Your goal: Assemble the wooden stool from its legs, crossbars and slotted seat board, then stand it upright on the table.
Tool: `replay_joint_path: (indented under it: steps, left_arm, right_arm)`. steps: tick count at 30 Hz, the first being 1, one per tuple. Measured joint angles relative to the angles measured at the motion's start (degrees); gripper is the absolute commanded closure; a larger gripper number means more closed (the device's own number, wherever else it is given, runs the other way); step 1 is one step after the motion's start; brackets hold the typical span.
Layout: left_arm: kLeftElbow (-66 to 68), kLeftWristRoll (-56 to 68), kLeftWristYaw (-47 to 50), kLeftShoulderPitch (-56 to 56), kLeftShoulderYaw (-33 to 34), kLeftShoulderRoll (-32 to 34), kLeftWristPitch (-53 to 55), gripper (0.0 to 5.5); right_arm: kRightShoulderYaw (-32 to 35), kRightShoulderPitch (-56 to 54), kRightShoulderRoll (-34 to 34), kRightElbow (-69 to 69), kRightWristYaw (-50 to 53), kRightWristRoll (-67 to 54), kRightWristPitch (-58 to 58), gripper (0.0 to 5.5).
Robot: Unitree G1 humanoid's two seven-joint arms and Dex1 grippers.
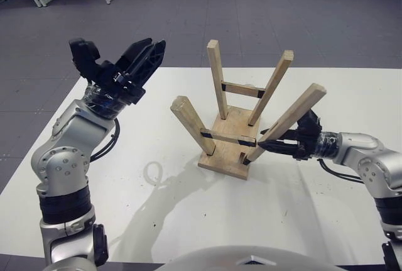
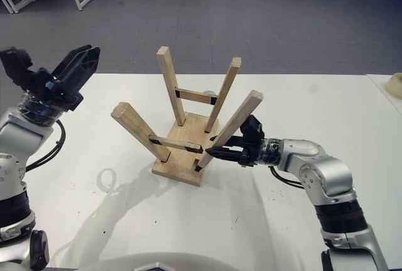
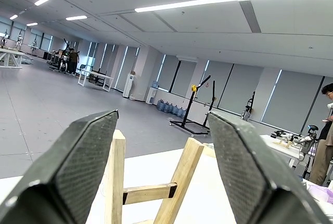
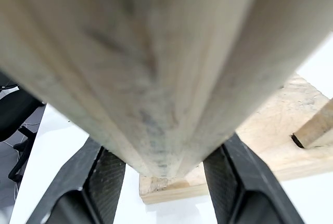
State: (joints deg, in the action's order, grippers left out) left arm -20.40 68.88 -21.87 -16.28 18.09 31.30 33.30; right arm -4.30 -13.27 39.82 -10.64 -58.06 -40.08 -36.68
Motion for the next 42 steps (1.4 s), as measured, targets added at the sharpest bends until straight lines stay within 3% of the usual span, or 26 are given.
replay_joint_path:
  steps: [10, 18, 22, 27, 31, 42]
  left_arm:
    - [-2.6, 0.1, 1.0, -0.3, -0.9, -0.5, 2.2, 2.33]
    - [-8.7, -0.3, 5.6, -5.4, -3.2, 0.4, 4.7, 2.33]
    - [-12.8, -2.3, 10.6, -9.1, -7.3, 0.8, 7.3, 2.33]
    - [-17.1, -15.2, 12.0, -9.8, -19.3, 3.4, 11.7, 2.33]
    - [-18.3, -24.5, 11.0, -7.4, -25.1, 4.7, 11.6, 2.33]
    - [-14.0, -40.1, 7.0, -6.0, -32.2, 0.7, 7.1, 2.33]
  right_arm:
    - [-4.8, -2.8, -4.4, 9.6, -3.7, 7.7, 9.0, 3.48]
    - [-6.1, 0.7, -6.3, 5.7, 1.6, 15.3, 17.0, 3.48]
    - [-6.1, 3.9, -8.3, 3.1, 5.1, 17.2, 19.9, 3.48]
    - [-7.7, 3.9, -10.3, 4.5, 8.8, 21.5, 24.8, 3.48]
    - [-8.3, 4.4, -11.3, 4.5, 12.2, 24.0, 26.7, 3.48]
    - [-9.9, 4.4, -11.5, 3.5, 14.7, 26.1, 26.7, 3.48]
